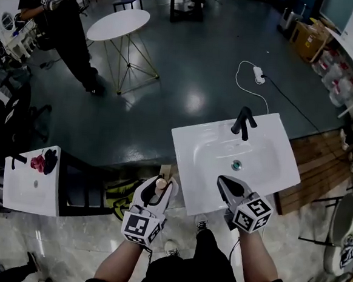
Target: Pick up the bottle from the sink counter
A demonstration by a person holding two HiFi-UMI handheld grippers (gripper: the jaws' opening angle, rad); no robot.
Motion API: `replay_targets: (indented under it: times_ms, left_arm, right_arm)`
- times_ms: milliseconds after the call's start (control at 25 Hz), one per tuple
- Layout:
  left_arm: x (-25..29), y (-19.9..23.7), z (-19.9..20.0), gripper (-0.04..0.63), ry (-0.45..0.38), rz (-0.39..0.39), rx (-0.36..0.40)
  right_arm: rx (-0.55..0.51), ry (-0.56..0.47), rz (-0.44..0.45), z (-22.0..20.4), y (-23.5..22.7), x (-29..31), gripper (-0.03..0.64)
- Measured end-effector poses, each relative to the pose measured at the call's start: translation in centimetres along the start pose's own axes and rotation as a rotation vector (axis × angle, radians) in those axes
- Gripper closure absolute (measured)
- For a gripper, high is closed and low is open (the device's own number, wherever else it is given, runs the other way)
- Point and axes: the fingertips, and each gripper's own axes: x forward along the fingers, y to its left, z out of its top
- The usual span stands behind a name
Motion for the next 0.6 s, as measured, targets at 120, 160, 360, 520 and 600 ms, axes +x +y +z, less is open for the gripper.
replay_targets:
  times_ms: [120,160,360,520,600]
  left_arm:
    - [-1.8,-0.6,0.0,0.454,0.006,-0.030,0.012]
    - [-2.4,-0.8,0.0,0.454,0.005,-0.037,0.013]
    - [-5.4,-1.5,0.1,0.454,0.002,-0.069,0.020]
    - [-8.0,-2.3,-0.3,0.454,0.009,-0.095,0.019]
    - [-9.1,-2.6,-0.4,0.454,0.011,-0.108,0.018]
  right_arm:
    - [-0.013,-0.016,-0.025,0.1,1.4,-1.3,0.617]
    - [-0.015,-0.020,-0.032,0.0,1.8,-1.7,0.617]
    - [-0.013,-0.045,-0.063,-0.4,4.2,-3.6,0.617]
    - [-0.018,-0.059,-0.081,-1.0,6.4,-5.2,0.617]
    - [-0.021,-0.066,-0.090,-1.3,7.4,-6.0,0.617]
